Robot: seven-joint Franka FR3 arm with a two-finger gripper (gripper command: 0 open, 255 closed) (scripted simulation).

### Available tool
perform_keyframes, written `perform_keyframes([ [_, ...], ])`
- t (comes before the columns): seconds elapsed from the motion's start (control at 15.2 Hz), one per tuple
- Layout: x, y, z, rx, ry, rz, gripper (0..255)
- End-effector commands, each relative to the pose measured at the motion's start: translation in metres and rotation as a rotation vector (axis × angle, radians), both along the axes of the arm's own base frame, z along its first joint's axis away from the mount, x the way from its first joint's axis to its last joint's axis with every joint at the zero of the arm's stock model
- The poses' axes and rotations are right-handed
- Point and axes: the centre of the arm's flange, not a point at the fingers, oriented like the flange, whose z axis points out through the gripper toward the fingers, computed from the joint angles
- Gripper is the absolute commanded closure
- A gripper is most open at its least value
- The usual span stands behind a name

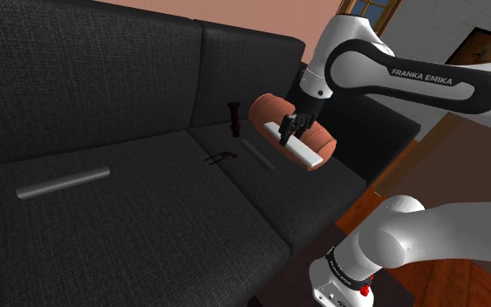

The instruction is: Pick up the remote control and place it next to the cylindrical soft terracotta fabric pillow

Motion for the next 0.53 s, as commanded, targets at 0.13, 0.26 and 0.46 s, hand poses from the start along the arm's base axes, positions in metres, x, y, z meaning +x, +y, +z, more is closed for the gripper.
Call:
perform_keyframes([
  [0.13,0.000,0.000,-0.020,0.000,-0.001,0.000,255],
  [0.26,0.000,0.000,-0.031,0.000,-0.001,0.000,255],
  [0.46,0.000,0.000,-0.047,0.000,-0.001,0.000,255],
])
